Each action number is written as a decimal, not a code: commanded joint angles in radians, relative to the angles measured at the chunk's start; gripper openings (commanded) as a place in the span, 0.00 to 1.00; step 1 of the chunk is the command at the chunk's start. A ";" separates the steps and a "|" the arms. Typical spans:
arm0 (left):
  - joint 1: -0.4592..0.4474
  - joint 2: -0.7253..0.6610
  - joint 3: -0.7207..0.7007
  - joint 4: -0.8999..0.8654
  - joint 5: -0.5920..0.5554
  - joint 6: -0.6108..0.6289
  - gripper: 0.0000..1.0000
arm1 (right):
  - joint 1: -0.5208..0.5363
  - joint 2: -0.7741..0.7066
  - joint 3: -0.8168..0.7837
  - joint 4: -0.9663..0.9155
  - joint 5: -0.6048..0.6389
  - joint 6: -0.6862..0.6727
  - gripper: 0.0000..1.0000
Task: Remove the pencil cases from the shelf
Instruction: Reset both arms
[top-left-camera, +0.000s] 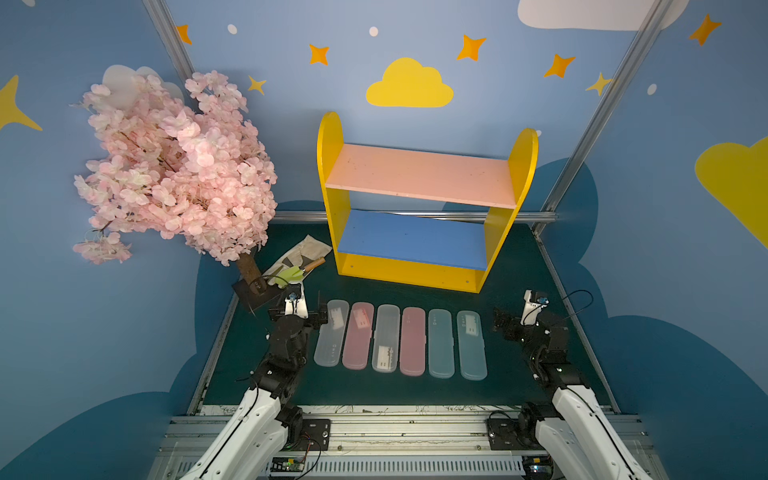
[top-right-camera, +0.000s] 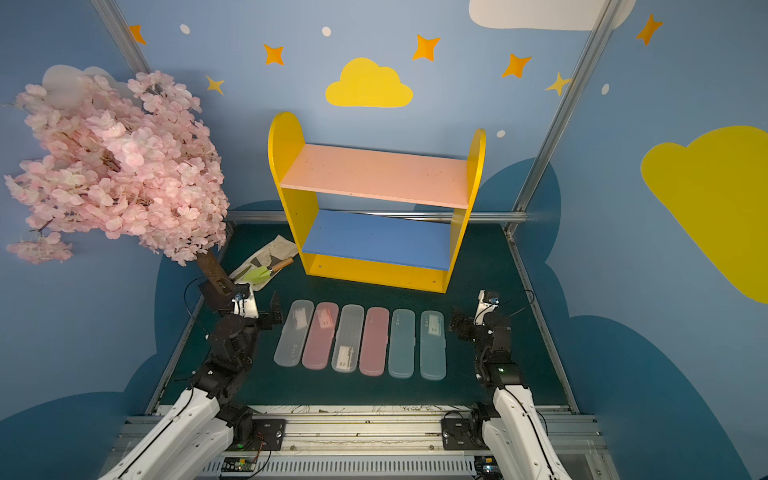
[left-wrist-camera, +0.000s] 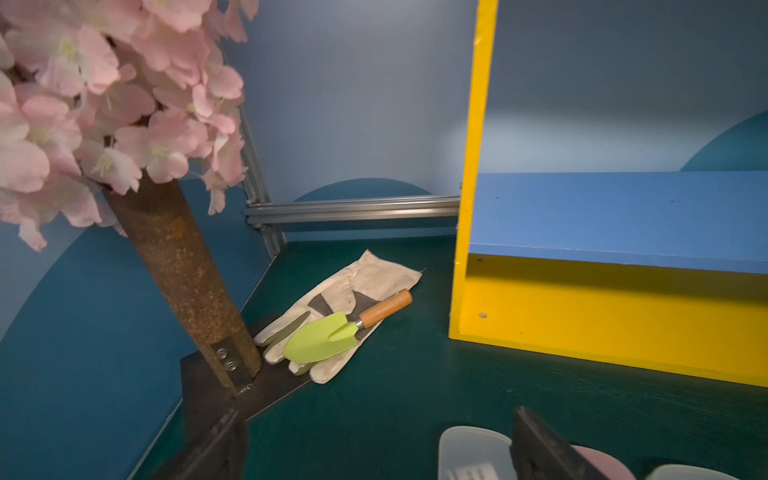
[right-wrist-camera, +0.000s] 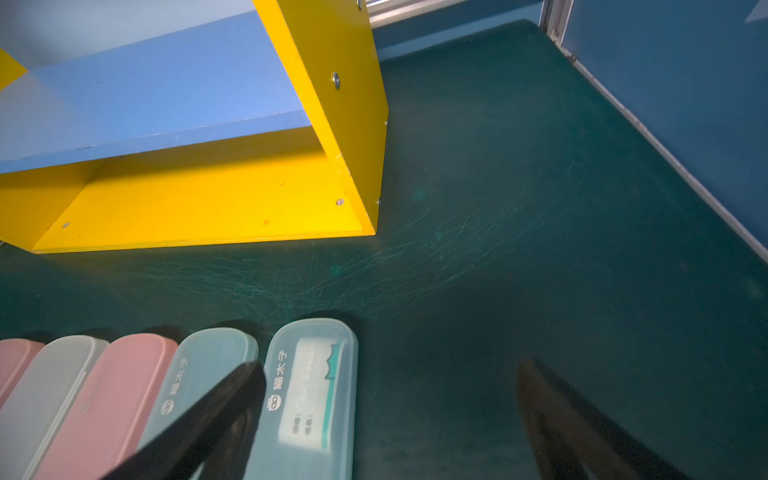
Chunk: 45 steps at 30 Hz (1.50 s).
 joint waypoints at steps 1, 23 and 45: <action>0.131 0.074 -0.035 0.143 0.168 -0.032 1.00 | -0.006 0.046 0.001 0.115 0.036 -0.046 0.99; 0.279 0.856 0.093 0.550 0.487 -0.028 1.00 | -0.011 0.408 0.101 0.273 0.049 -0.179 0.99; 0.272 0.853 0.092 0.549 0.477 -0.025 1.00 | -0.008 0.790 0.143 0.618 0.064 -0.240 0.99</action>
